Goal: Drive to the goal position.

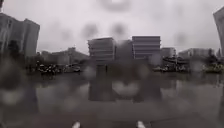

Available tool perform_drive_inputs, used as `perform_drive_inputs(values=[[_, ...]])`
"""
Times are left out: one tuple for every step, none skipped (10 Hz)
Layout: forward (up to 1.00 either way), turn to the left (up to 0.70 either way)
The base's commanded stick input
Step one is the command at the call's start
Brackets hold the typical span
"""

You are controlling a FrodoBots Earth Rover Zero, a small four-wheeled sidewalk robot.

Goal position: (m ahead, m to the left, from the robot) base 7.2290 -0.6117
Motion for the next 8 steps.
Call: perform_drive_inputs(values=[[0.7,0.0],[0.7,0.0],[0.7,0.0],[0.7,0.0],[0.7,0.0],[0.7,0.0],[0.7,0.0],[0.7,0.0]])
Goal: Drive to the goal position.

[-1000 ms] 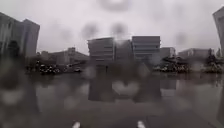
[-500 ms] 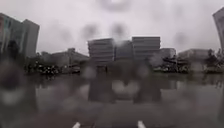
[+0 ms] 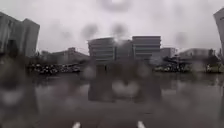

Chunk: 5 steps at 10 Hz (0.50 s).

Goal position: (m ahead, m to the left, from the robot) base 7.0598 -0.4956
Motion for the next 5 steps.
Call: perform_drive_inputs(values=[[0.7,0.0],[0.7,0.0],[0.7,0.0],[0.7,0.0],[0.7,0.0]])
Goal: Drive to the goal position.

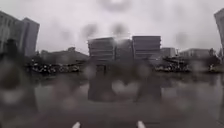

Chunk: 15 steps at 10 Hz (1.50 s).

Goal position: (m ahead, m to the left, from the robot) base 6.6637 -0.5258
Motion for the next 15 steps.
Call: perform_drive_inputs(values=[[0.7,0.0],[0.7,0.0],[0.7,0.0],[0.7,0.0],[0.7,0.0],[0.7,0.0],[0.7,0.0],[0.7,0.0],[0.7,0.0],[0.7,0.0],[0.7,0.0],[0.7,0.0],[0.7,0.0],[0.7,0.01],[0.7,0.08]])
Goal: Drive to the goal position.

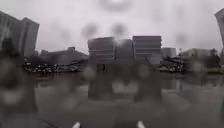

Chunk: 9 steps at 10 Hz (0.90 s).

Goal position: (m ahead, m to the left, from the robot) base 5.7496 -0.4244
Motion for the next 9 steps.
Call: perform_drive_inputs(values=[[0.7,0.13],[0.7,0.1],[0.7,0.05],[0.7,0.02],[0.7,0.01],[0.7,0.0],[0.7,0.0],[0.7,0.0],[0.7,0.0]])
